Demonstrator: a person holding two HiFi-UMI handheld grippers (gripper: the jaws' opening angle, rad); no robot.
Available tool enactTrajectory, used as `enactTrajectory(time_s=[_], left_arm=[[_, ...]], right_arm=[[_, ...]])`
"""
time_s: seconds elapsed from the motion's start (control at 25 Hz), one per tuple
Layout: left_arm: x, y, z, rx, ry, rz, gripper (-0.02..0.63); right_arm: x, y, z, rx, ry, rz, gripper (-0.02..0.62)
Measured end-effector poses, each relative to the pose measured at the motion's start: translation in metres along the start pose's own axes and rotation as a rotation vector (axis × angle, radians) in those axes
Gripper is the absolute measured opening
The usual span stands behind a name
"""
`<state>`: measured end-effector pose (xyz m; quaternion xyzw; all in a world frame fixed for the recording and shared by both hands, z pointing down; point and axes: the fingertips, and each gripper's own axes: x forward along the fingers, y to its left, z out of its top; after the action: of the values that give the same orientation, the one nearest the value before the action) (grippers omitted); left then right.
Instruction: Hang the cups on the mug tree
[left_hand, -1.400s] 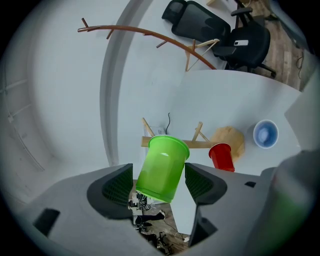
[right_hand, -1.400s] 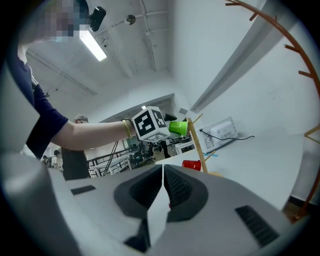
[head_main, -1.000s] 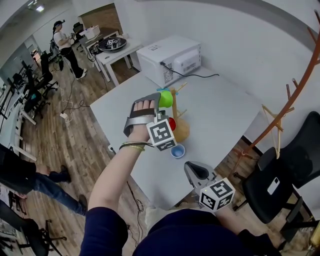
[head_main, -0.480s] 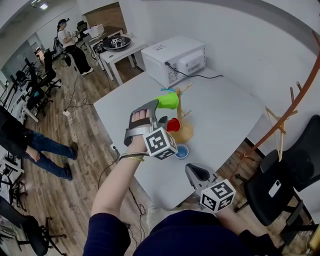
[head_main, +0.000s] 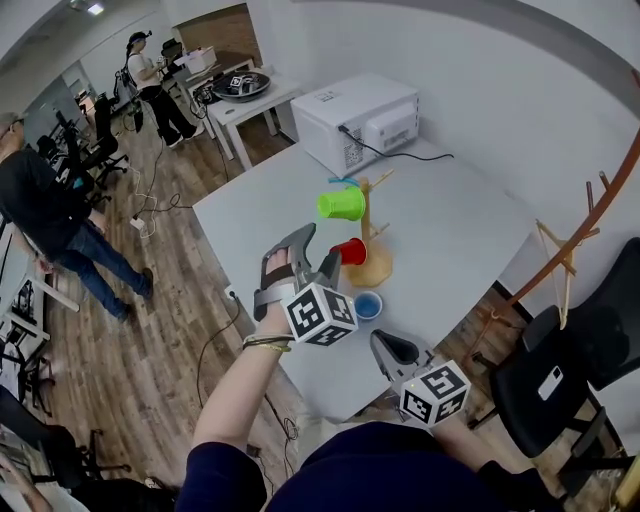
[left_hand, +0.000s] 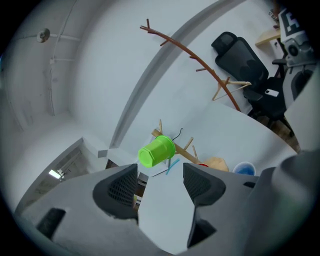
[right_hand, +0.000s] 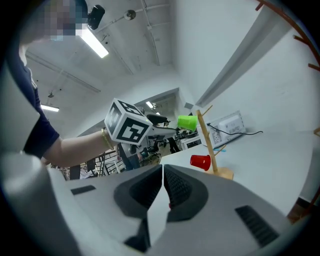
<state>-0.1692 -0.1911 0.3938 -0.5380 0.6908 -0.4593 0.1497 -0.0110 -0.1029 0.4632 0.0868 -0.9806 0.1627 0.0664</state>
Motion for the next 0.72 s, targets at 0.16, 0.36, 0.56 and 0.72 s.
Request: enactTrajectory(time_s=[0.16, 0.36, 0.56, 0.72], left_arm=[[-0.012, -0.001, -0.006, -0.107, -0.017, 0.026, 0.239], [-0.024, -0.008, -0.02, -0.264, -0.019, 0.061, 0.137], [-0.039, -0.017, -0.025, -0.411, -0.042, 0.09, 0.063], [-0.048, -0.024, -0.03, -0.501, -0.067, 0.099, 0.045]], right_arm=[[0.001, 0.003, -0.001, 0.0, 0.004, 0.006, 0.031], [0.003, 0.004, -0.002, 0.001, 0.009, 0.006, 0.031], [0.003, 0.004, -0.004, -0.002, 0.013, 0.005, 0.031], [0.003, 0.003, -0.005, 0.003, 0.017, 0.003, 0.031]])
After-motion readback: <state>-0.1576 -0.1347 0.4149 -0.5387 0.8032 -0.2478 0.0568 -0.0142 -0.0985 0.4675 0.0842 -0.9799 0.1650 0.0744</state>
